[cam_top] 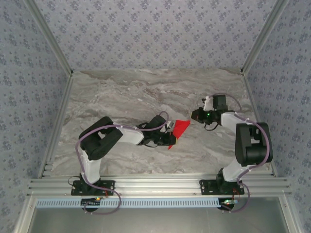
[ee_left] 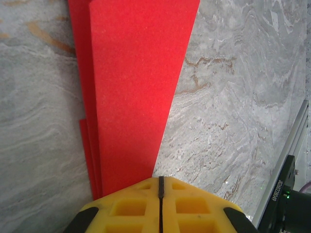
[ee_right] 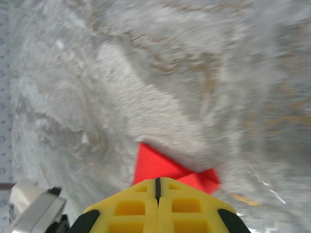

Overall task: Fold a paper plane with a square sheet of paper (fold left side to right side)
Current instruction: Fold the wing for the fifth time at the center of the table.

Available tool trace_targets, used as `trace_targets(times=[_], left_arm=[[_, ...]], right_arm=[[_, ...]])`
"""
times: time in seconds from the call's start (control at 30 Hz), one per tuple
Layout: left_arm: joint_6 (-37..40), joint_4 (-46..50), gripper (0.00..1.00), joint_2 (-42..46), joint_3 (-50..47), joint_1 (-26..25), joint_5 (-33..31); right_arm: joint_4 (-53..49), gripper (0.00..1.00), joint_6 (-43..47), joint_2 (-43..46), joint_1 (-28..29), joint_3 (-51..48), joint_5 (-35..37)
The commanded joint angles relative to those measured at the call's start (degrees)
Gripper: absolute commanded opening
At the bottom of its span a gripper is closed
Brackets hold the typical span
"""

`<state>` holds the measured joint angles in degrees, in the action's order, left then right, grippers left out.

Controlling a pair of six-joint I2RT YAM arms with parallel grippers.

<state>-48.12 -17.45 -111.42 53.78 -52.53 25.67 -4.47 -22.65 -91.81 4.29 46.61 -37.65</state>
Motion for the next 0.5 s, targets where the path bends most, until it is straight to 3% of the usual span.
trace_targets(times=[0.0,0.13,0.47], left_arm=[[0.0,9.1,0.07,-0.8,-2.2,-0.7,-1.6],[-0.1,8.9,0.07,-0.3,-2.1,-0.8,-1.2],[0.4,8.5,0.13,6.7,-2.6,-0.8,0.0]], right_arm=[[1.8,0.05,-3.4,-0.4,4.7,-2.5,-1.6],[5.0,0.05,-6.8,-3.5,9.1,-3.9,1.0],[-0.6,0.04,-6.0,-9.7,9.9,-3.0,6.5]])
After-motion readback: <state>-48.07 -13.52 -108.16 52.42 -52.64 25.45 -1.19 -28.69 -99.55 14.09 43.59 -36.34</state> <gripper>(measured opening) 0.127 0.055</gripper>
